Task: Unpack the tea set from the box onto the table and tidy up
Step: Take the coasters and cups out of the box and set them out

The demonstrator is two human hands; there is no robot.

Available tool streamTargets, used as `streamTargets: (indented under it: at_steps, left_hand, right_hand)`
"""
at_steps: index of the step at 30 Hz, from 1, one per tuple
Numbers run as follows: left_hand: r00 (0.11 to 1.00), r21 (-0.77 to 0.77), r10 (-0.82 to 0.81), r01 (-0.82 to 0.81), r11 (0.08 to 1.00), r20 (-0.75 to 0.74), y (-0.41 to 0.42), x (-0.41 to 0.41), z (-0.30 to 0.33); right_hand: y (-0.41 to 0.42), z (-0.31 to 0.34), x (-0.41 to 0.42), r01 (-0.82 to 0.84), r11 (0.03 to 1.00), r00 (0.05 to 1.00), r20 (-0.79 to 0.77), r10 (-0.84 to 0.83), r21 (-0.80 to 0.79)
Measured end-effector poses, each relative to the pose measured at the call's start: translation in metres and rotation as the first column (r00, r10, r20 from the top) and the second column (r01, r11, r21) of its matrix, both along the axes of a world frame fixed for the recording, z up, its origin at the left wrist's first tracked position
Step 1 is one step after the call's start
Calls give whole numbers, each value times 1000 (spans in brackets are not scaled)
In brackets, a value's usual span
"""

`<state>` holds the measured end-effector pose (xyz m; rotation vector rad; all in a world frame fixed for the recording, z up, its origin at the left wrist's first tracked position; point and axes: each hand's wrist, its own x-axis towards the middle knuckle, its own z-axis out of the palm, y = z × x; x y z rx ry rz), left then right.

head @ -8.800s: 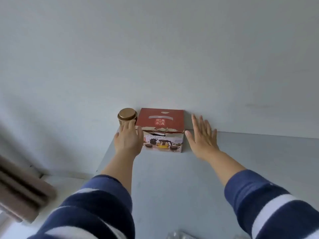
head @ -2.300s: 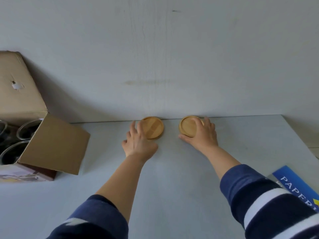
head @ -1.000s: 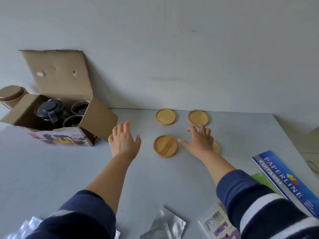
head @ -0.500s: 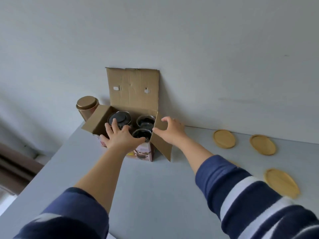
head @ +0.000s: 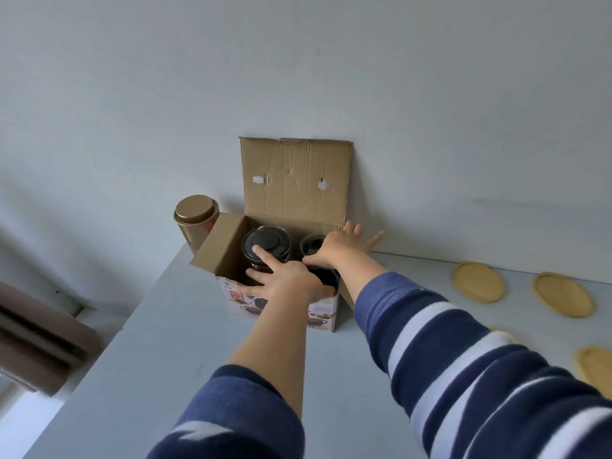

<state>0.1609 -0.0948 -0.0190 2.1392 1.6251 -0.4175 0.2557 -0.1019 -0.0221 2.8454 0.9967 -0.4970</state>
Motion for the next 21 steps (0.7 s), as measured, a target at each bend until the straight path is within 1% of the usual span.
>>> streamTargets:
  at_steps: [2, 5, 8, 10, 12, 13, 14, 16, 18, 21]
  left_hand:
    - [1000, 14, -7, 7, 1000, 13, 0, -1, -1]
    - [999, 48, -26, 25, 999, 28, 0, -6, -3]
    - [998, 86, -58, 55, 995, 36, -2, -11, -5]
    - [995, 141, -78, 70, 988, 58, -1, -15, -6]
    - [990, 233, -115, 93, 968, 83, -4, -19, -6]
    - [985, 289, -138, 103, 952, 104, -5, -21, -6]
    - [976, 345, -161, 102, 933, 147, -8, -21, -3]
    - [932, 412, -186, 44, 910, 311, -14, -18, 7]
    - [865, 397, -197, -3, 918, 462, -21, -9, 20]
    - [798, 372, -258, 46, 927, 545, -37, 19, 32]
  right_hand:
    - [-1, -4, -1, 21, 998, 1000, 13, -21, 60]
    - [-6, -2, -2, 11, 980, 999, 44, -21, 201]
    - [-14, 8, -2, 20, 932, 1000, 9, -25, 361]
    - [-19, 17, 3, 91, 854, 991, -129, -28, 512]
    - [-34, 30, 10, 214, 732, 953, -301, -13, 646]
    - [-42, 37, 14, 273, 675, 934, -357, -16, 685]
    - [-52, 43, 20, 324, 629, 917, -398, -26, 706]
    - [-73, 51, 33, 399, 558, 891, -452, -48, 728]
    - [-98, 52, 49, 434, 494, 886, -455, -84, 754]
    - [-140, 46, 76, 459, 426, 886, -440, -149, 780]
